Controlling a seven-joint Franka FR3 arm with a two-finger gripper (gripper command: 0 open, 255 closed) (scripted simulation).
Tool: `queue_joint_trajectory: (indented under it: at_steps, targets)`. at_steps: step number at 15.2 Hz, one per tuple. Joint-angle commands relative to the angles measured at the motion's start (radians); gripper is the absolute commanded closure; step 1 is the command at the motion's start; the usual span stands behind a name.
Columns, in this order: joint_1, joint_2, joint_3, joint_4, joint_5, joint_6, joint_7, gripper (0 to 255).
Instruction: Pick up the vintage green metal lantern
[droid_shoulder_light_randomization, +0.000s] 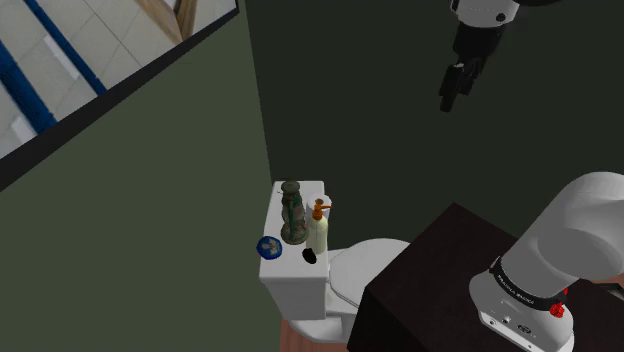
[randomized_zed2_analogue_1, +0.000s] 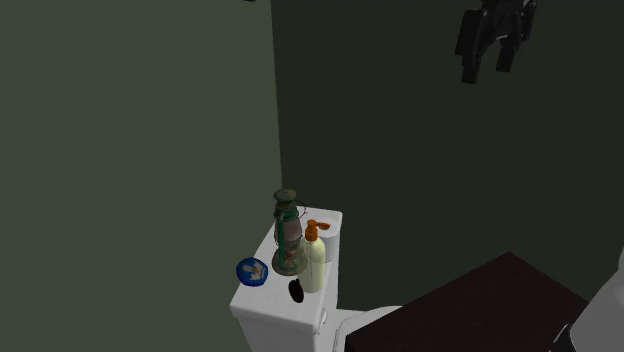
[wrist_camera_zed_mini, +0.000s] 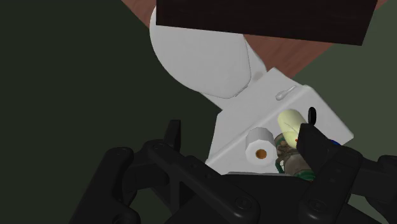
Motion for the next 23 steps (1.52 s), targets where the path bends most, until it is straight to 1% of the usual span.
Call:
queue_joint_trajectory:
  at_steps: [1, 7, 12, 17, 23]
  targets:
    - [0.0, 0.0, 0.0, 0.0, 0.0, 0.0, 0.0, 0]
    - [0.019, 0.167, 0.064, -0.005, 0.037, 0.143, 0.096, 0]
    - [0.03, 0.33, 0.115, 0.027, 0.053, 0.251, 0.172, 0]
    - [0.039, 0.509, 0.161, 0.092, 0.05, 0.342, 0.249, 0]
    - [0.054, 0.738, 0.203, 0.212, 0.021, 0.42, 0.343, 0]
